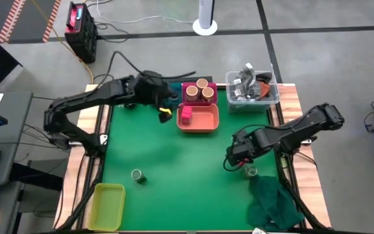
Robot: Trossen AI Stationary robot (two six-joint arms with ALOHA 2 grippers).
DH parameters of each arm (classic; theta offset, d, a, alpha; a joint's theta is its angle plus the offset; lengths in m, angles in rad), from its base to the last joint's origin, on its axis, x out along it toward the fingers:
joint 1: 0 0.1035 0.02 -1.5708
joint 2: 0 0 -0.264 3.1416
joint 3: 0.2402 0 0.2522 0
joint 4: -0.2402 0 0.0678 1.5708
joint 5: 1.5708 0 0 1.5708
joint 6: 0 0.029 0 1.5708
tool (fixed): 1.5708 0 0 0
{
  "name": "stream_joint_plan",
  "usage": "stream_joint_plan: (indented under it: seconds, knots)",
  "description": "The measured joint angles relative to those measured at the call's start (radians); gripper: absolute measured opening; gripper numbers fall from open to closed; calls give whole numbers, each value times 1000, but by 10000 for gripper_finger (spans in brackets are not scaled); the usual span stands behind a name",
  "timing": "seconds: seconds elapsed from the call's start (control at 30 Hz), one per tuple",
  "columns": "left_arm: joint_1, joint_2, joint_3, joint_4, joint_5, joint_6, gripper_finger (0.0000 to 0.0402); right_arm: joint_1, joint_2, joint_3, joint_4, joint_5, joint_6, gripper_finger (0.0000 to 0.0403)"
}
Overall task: Sort spices by type
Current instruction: Put the red seasoning can into the orange bin
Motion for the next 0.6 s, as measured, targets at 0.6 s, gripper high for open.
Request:
stream_joint_plan:
  seconds: [0.6]
  knots:
    - [0,-67,0,-179,-5,-2,290,-5,149,-85,130,-48,15,386]
